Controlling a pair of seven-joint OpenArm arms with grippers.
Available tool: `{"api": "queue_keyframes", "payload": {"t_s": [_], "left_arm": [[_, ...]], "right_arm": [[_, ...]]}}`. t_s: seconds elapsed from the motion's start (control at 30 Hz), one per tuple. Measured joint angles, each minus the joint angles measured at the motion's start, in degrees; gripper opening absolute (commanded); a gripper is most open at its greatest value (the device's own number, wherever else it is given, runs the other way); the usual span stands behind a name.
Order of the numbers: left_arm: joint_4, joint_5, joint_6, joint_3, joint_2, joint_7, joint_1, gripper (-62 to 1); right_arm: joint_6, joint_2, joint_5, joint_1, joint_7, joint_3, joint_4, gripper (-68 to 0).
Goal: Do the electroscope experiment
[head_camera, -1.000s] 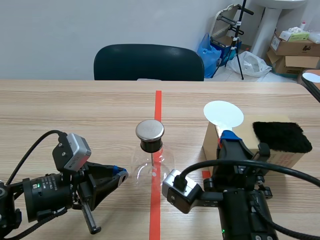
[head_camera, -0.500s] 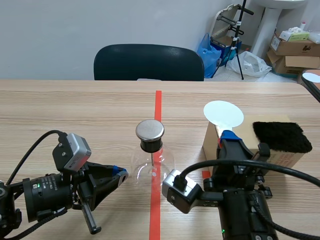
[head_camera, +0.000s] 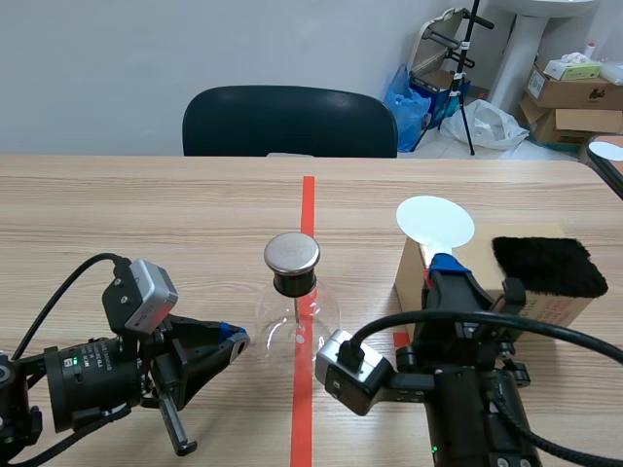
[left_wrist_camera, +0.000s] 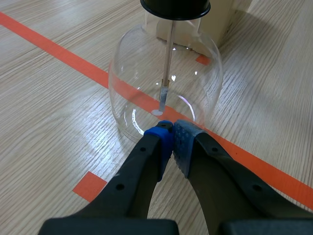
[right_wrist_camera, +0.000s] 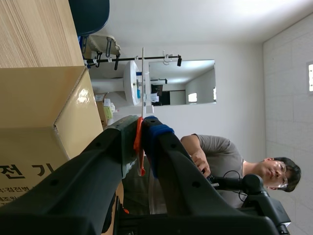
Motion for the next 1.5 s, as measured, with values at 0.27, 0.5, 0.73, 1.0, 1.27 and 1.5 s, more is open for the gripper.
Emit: {"api": "queue_keyframes", "payload": {"t_s": [0.27, 0.5, 0.73, 1.0, 1.27, 1.5], "left_arm": [[0.0, 0.0, 0.0, 0.0, 0.0, 0.0, 0.0, -57.9], [0.0, 0.0, 0.0, 0.0, 0.0, 0.0, 0.0, -57.9], [0.0, 0.0, 0.0, 0.0, 0.0, 0.0, 0.0, -57.9], [0.0, 0.0, 0.0, 0.0, 0.0, 0.0, 0.0, -57.9], [0.0, 0.0, 0.0, 0.0, 0.0, 0.0, 0.0, -57.9], [0.0, 0.0, 0.0, 0.0, 0.0, 0.0, 0.0, -57.9]], "right_arm": [[0.0, 0.0, 0.0, 0.0, 0.0, 0.0, 0.0, -66.5], [0.0, 0.0, 0.0, 0.0, 0.4, 0.0, 0.0, -66.5], [0.0, 0.0, 0.0, 0.0, 0.4, 0.0, 0.0, -66.5], [0.0, 0.0, 0.0, 0.0, 0.9, 0.0, 0.0, -66.5], [0.0, 0.0, 0.0, 0.0, 1.2, 0.0, 0.0, -66.5], [0.0, 0.0, 0.0, 0.0, 1.2, 0.0, 0.0, -66.5]]}}
